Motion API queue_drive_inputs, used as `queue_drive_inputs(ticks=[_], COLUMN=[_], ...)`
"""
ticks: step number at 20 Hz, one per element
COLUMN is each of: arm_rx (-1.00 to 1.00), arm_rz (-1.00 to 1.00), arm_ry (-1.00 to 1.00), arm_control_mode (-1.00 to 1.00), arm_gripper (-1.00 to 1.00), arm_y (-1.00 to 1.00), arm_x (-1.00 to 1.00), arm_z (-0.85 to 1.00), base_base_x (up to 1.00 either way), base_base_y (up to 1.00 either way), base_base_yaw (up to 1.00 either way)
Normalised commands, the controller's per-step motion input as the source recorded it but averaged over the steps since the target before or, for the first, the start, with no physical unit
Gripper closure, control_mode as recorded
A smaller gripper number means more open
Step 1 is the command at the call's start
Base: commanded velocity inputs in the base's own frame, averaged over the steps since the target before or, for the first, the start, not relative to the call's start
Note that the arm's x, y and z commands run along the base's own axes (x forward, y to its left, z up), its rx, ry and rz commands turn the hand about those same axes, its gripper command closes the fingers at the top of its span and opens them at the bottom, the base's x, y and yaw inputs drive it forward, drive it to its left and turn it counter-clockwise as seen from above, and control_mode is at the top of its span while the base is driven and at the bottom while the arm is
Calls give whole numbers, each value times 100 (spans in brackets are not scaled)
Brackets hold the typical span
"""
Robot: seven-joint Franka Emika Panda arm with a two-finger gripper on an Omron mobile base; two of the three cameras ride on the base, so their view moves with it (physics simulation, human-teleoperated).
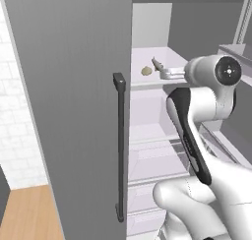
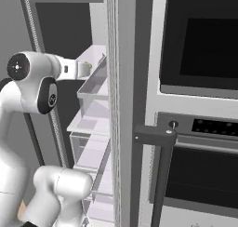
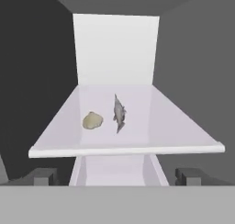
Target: Place one garlic and one fish in each tupperware on the nearby counter, to pack two identical lunches.
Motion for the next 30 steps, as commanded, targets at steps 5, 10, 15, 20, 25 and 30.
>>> queue_drive_inputs(ticks=[5,10,15,20,25,30], arm_rx=[5,4,11,-1,-1,0], arm_rz=[0,0,0,-3,-4,-5], arm_ry=[5,14,18,14,1,10], arm_control_mode=[-100,-100,-100,-100,-100,-100], arm_gripper=[-100,-100,-100,-100,-100,-100], arm_y=[-17,-5,-5,-5,0,-4], arm_x=[79,79,65,61,58,77], arm_z=[4,10,0,-30,-31,-18], base_base_x=[0,0,0,0,0,0], base_base_y=[0,0,0,0,0,0], base_base_yaw=[0,0,0,0,0,0])
